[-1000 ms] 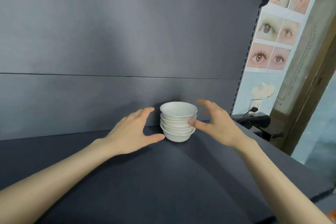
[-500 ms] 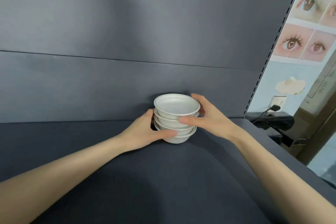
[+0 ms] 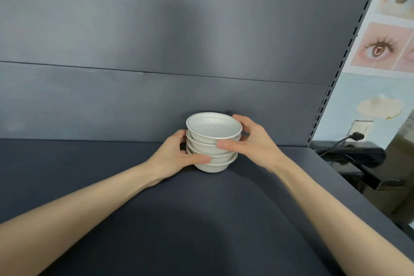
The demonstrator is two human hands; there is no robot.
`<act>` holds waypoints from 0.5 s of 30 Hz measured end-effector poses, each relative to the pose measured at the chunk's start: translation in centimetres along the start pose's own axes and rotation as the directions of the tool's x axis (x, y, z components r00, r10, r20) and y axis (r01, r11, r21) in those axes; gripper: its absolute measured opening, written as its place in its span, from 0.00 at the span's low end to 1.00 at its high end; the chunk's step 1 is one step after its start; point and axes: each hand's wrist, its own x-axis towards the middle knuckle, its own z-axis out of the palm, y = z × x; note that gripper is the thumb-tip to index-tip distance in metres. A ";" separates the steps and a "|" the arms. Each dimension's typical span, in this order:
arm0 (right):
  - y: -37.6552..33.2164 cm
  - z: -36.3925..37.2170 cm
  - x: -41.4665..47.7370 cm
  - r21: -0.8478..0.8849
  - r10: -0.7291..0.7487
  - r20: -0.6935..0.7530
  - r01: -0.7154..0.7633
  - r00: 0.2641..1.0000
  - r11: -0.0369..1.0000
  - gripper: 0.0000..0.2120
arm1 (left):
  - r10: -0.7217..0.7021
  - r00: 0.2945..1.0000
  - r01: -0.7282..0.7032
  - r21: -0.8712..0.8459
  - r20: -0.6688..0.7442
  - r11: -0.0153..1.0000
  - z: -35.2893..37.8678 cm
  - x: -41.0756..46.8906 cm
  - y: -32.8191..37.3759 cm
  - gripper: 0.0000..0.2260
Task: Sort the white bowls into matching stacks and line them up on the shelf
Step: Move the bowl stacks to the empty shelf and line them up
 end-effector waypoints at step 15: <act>-3.5 2.2 -1.7 0.067 -0.106 0.152 0.097 0.983 0.993 0.21 | -0.031 0.979 0.018 -0.068 -0.201 0.998 -1.2 -6.3 2.3 0.36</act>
